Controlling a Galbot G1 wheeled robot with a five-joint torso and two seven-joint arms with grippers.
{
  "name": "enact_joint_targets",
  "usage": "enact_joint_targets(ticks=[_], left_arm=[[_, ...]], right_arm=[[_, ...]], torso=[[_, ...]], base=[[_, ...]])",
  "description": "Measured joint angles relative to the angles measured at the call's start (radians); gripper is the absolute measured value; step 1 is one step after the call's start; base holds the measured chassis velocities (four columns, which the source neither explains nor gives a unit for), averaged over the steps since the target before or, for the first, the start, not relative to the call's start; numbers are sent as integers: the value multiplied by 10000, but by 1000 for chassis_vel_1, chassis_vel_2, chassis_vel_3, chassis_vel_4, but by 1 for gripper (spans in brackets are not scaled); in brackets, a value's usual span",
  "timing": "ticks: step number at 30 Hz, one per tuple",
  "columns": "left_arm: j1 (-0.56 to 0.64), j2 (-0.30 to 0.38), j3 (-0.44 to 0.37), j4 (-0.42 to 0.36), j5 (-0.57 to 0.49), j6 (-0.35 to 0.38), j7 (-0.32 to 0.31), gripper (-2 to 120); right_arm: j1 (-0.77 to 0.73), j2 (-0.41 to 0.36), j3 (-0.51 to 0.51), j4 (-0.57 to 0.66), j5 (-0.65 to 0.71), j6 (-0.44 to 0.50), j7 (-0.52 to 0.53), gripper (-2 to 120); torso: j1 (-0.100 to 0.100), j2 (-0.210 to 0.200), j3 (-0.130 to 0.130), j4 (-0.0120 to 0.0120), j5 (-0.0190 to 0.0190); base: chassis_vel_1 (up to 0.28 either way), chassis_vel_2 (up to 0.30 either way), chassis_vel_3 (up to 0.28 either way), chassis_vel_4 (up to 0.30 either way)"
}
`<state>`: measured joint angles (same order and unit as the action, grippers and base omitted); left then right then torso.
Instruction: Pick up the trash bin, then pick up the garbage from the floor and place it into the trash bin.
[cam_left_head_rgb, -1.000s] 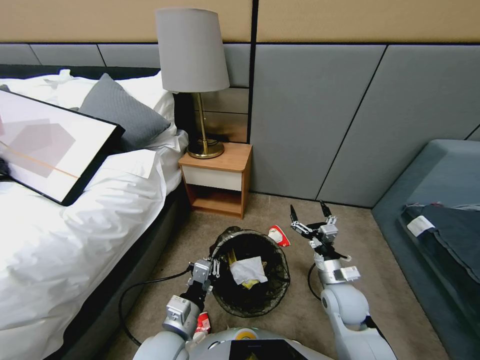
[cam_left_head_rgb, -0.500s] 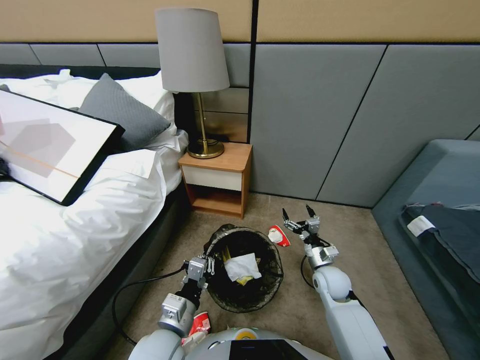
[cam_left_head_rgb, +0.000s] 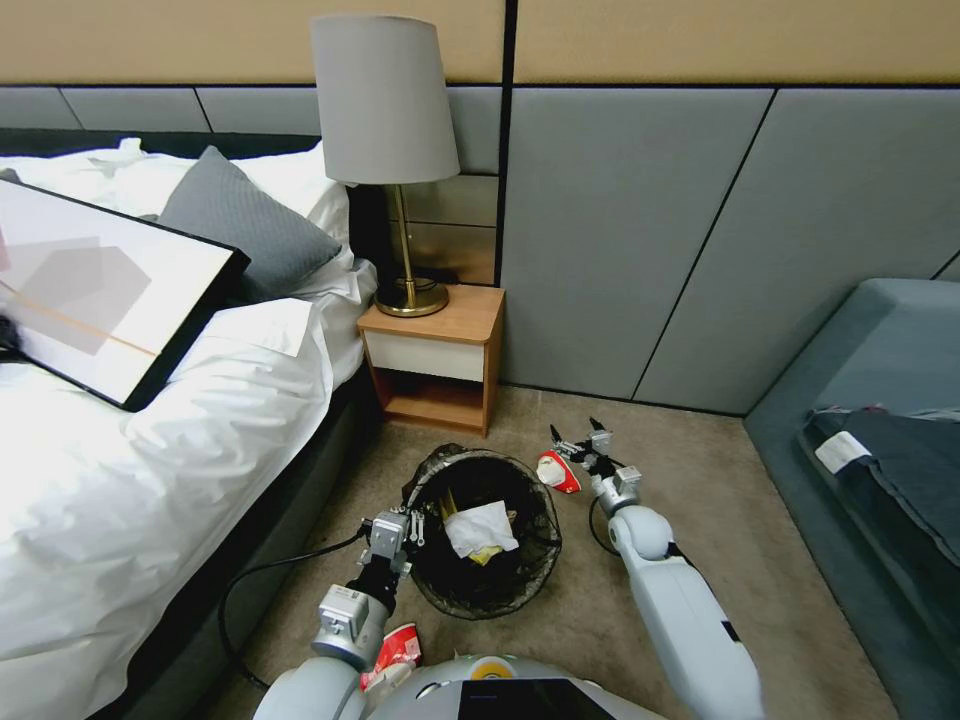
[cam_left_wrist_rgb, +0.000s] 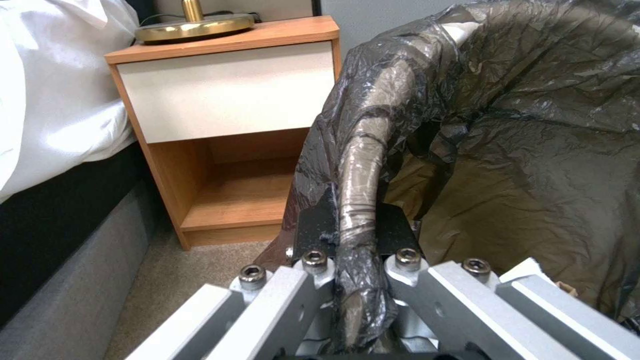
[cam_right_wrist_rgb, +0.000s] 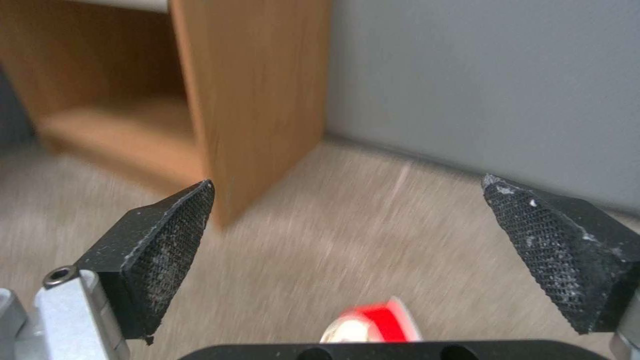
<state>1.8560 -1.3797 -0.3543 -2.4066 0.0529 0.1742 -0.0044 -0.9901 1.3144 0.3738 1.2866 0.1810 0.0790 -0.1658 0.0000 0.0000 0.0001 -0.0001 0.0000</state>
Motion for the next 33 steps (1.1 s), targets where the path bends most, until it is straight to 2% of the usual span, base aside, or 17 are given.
enact_joint_targets(ticks=[12, 24, 33], left_arm=[[40, -110, 40, 35, 86, -31, 7, 1], [64, -132, 64, 32, 127, -56, 18, 1], [136, -148, 97, 18, 221, -96, 16, 1]], right_arm=[[620, 344, -49, -2204, -728, 484, -417, 100], [1078, 485, 162, -3617, -1151, 845, -496, 100], [1361, 520, 216, -4077, -1161, 797, -497, 100]], torso=[[0, 0, -1, 1, 0], [0, 0, -1, 2, 0], [0, 0, -1, 1, 0]], base=[[0, 0, 0, 0], [0, 0, 0, 0], [0, 0, 0, 0]])
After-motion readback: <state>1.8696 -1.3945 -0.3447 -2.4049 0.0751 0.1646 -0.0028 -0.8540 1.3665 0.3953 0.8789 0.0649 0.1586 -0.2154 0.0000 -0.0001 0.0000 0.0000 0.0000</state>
